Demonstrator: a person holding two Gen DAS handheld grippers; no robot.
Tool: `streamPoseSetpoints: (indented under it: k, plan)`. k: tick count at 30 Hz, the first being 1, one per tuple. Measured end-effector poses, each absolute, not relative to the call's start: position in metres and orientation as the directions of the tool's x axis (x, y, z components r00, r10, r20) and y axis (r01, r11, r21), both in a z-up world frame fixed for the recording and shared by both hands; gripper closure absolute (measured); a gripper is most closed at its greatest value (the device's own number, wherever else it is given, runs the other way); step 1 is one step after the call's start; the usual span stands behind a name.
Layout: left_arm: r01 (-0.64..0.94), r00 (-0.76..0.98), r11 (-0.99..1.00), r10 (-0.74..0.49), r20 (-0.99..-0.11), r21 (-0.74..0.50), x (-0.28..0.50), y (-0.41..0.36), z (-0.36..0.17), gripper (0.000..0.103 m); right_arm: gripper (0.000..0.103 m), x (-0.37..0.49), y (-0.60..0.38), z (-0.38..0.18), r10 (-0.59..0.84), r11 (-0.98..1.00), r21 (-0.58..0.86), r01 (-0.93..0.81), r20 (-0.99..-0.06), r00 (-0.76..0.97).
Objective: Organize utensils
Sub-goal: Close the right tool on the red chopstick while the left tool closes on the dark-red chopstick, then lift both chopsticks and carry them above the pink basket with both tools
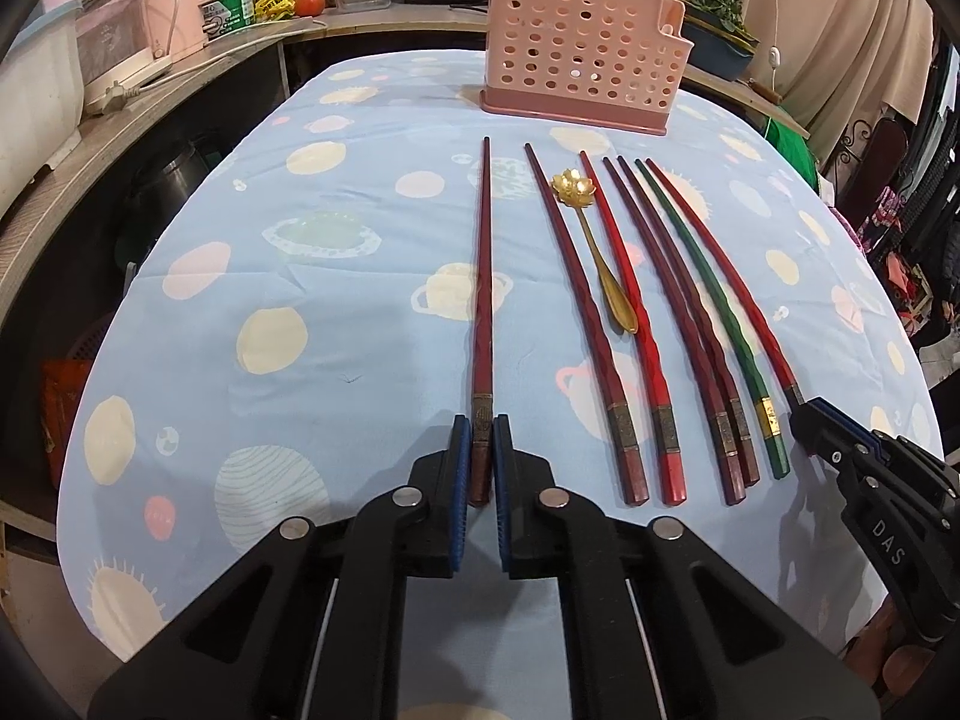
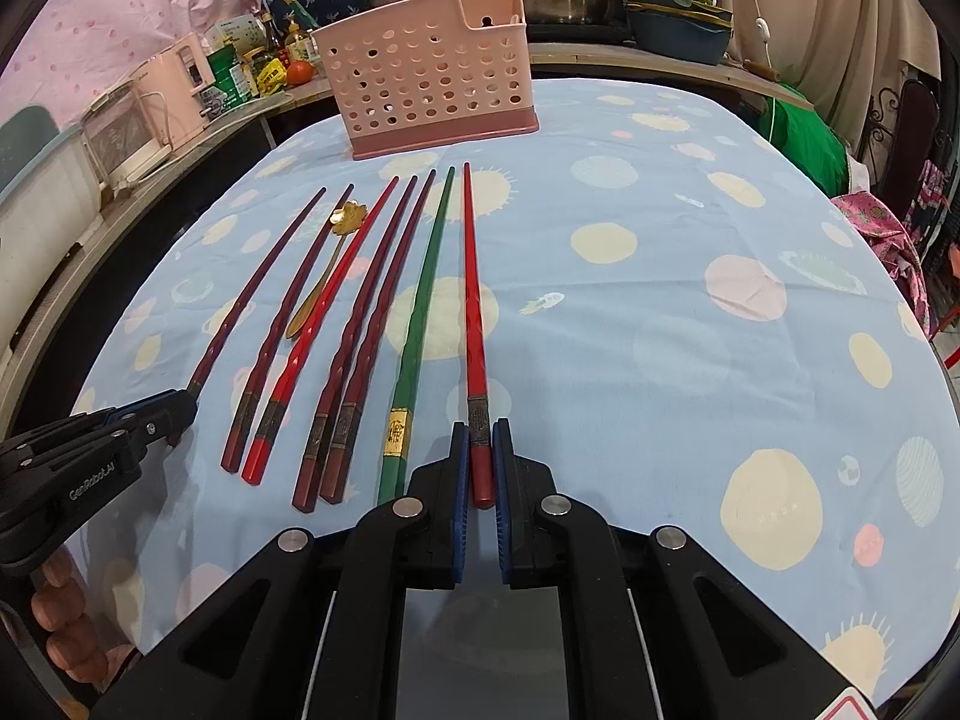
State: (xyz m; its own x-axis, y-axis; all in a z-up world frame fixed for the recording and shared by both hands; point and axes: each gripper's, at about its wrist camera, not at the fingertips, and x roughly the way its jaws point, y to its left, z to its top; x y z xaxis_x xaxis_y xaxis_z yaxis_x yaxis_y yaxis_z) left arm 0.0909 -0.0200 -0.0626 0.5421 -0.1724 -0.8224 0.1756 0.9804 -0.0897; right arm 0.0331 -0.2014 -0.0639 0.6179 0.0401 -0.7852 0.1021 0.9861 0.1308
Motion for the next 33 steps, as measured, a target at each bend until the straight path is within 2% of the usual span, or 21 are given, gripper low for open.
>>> streamPoseSetpoints:
  k: [19, 33]
  plan:
    - [0.165, 0.538, 0.982, -0.171, -0.825, -0.096, 0.088, -0.016, -0.058, 0.096, 0.096, 0.021, -0.216, -0.052, 0.035, 0.977, 0.16, 0.141, -0.773, 0.633]
    - [0.149, 0.637, 0.979, -0.201, -0.744, -0.137, 0.093, 0.001, 0.011, 0.096, 0.096, 0.021, -0.234, 0.013, 0.025, 0.974, 0.183, 0.132, -0.669, 0.743]
